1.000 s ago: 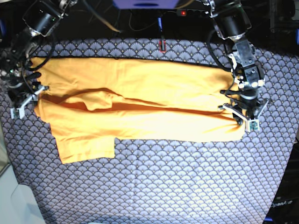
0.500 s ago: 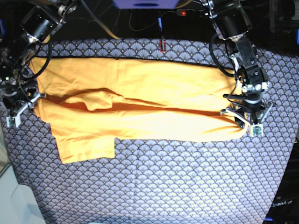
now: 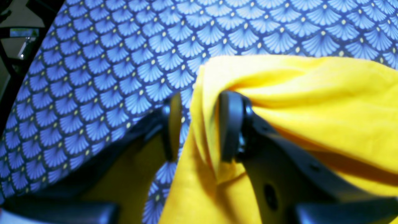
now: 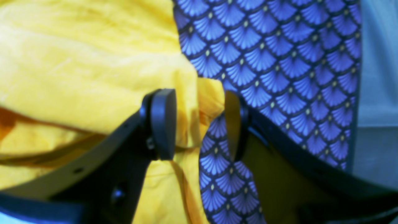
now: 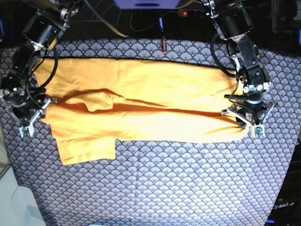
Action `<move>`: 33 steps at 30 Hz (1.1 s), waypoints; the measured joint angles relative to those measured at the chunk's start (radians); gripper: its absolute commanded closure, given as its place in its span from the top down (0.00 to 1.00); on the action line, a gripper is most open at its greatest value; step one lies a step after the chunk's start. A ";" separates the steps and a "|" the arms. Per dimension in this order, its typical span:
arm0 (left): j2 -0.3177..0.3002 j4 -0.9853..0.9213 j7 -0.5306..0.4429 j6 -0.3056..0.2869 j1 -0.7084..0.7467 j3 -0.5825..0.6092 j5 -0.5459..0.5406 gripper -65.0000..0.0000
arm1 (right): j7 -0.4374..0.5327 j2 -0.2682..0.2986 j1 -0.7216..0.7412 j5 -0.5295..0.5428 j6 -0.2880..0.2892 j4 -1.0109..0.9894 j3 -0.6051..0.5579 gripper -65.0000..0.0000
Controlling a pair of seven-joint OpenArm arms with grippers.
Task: Fold the T-shirt properly
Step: 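Hold the strip ends and drag both grippers along the table toward the collar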
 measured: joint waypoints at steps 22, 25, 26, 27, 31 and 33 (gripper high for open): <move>0.000 0.000 0.000 0.000 0.001 0.003 0.000 0.31 | 0.016 0.005 0.045 0.000 0.000 -0.156 0.006 0.41; -0.001 0.000 0.001 0.000 0.005 0.002 0.001 0.31 | 0.014 0.006 0.043 -0.001 0.000 -0.156 0.006 0.41; 0.000 0.000 0.001 0.000 0.006 0.000 0.001 0.31 | 0.015 0.006 0.042 -0.001 0.000 -0.156 0.006 0.41; 0.000 0.000 0.000 0.000 0.006 0.000 0.000 0.31 | 0.015 0.006 0.042 0.000 0.000 -0.156 0.006 0.41; 0.000 0.000 0.000 0.000 0.006 0.002 0.000 0.31 | 0.015 0.006 0.042 -0.001 0.000 -0.156 0.006 0.37; 0.000 -0.002 0.000 0.000 0.006 0.003 0.000 0.31 | 0.015 0.006 0.042 0.000 0.000 -0.156 0.006 0.27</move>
